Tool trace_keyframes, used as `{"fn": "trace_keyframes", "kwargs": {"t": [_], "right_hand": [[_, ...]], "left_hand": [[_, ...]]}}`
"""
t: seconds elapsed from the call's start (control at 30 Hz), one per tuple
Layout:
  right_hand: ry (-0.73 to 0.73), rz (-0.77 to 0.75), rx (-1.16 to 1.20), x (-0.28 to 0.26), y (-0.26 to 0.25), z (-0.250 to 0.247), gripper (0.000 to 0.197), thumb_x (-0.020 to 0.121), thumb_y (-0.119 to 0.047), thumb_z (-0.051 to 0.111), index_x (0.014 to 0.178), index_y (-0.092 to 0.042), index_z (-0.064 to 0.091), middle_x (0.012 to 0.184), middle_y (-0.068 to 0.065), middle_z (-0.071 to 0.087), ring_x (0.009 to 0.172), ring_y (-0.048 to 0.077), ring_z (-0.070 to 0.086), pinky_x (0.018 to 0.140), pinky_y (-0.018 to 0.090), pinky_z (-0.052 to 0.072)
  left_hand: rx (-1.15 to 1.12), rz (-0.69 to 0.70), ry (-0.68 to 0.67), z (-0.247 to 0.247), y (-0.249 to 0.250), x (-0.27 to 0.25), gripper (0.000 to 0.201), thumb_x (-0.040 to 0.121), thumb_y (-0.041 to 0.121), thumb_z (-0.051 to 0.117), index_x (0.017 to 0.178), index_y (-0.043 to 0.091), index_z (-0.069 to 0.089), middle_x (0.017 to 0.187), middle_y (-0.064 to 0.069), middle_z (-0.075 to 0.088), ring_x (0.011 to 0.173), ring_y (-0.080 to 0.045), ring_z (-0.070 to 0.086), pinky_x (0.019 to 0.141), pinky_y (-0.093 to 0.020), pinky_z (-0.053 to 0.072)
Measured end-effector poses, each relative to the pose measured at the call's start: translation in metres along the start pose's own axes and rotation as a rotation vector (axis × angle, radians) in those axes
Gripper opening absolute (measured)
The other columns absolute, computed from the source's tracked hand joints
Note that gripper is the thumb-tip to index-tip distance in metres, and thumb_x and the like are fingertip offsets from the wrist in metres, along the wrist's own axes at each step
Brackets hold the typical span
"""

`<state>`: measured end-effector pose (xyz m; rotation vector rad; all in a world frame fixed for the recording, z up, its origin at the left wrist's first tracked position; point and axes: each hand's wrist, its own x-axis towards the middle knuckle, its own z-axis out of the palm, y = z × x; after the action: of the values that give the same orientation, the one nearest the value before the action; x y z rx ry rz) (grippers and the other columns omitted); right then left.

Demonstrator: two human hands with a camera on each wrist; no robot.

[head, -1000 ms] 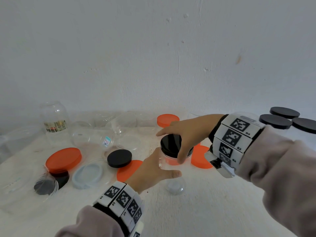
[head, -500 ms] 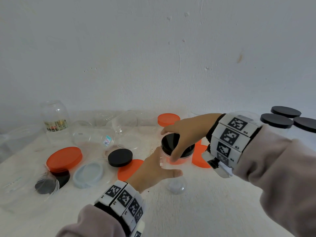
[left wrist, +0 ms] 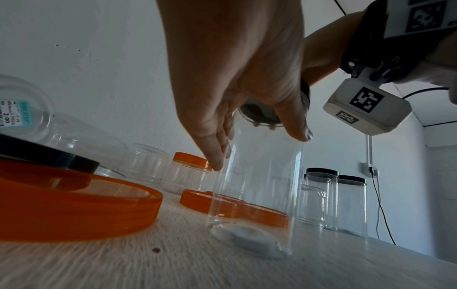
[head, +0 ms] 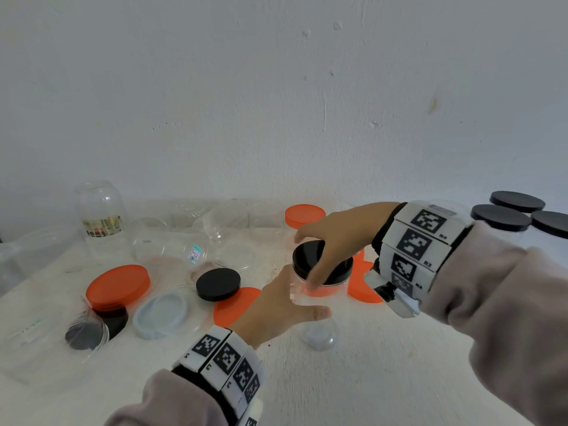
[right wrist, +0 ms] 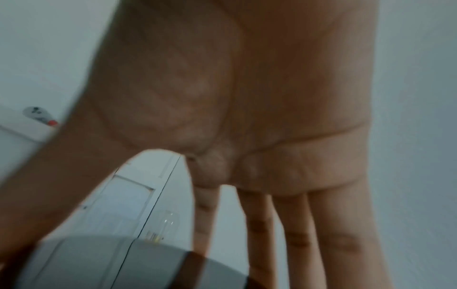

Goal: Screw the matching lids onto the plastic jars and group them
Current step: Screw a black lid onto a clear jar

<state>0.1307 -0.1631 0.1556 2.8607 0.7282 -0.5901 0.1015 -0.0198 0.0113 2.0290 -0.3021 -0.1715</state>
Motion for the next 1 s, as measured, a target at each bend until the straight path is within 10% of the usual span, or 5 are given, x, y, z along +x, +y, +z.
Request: {"fn": "trace_keyframes", "kwargs": {"t": [0.2,0.47,0.63,0.7,1.0], "right_hand": [[-0.023,-0.107,0.011,-0.004,0.002,-0.005,0.075,0.070,-0.050,0.079,0.133,-0.050,0.040,0.138,-0.011,0.041,0.124,0.019,0.045,0.101,0.041,0.044],[0.126,0.043,-0.046,0.003,-0.002,0.007,0.072,0.069,-0.083,0.053,0.119,-0.031,0.048,0.087,-0.014,0.051,0.049,-0.003,0.047,0.053,0.023,0.034],[-0.057,-0.067,0.002,-0.005,0.003,-0.006,0.081,0.071,-0.055,0.076,0.139,-0.047,0.032,0.138,-0.011,0.041,0.120,0.015,0.046,0.097,0.035,0.041],[-0.042,-0.113,0.016,-0.006,0.003,-0.007,0.075,0.072,-0.049,0.078,0.136,-0.047,0.037,0.137,-0.011,0.042,0.124,0.017,0.044,0.099,0.036,0.042],[0.139,0.011,-0.020,0.001,0.000,0.007,0.069,0.070,-0.079,0.057,0.118,-0.029,0.048,0.087,-0.012,0.051,0.060,0.002,0.052,0.055,0.023,0.038]], "left_hand": [[-0.004,0.003,0.006,0.001,0.000,0.000,0.085,0.070,0.047,0.079,0.136,0.041,0.027,0.124,0.026,0.039,0.116,0.000,0.039,0.091,-0.019,0.032],[-0.012,0.023,-0.003,0.001,-0.001,-0.001,0.082,0.071,0.046,0.079,0.139,0.040,0.033,0.113,0.038,0.035,0.118,-0.001,0.038,0.093,-0.022,0.033],[-0.013,0.012,0.008,0.002,-0.001,0.000,0.077,0.070,0.046,0.080,0.126,0.047,0.028,0.115,0.036,0.039,0.111,0.006,0.041,0.085,-0.013,0.033],[-0.023,0.008,0.015,0.002,-0.001,0.000,0.077,0.069,0.046,0.080,0.123,0.050,0.026,0.113,0.037,0.039,0.107,0.011,0.042,0.083,-0.011,0.034],[-0.018,0.028,0.002,0.002,-0.001,-0.001,0.080,0.071,0.045,0.079,0.137,0.042,0.033,0.114,0.040,0.034,0.117,0.001,0.038,0.094,-0.021,0.033]]}}
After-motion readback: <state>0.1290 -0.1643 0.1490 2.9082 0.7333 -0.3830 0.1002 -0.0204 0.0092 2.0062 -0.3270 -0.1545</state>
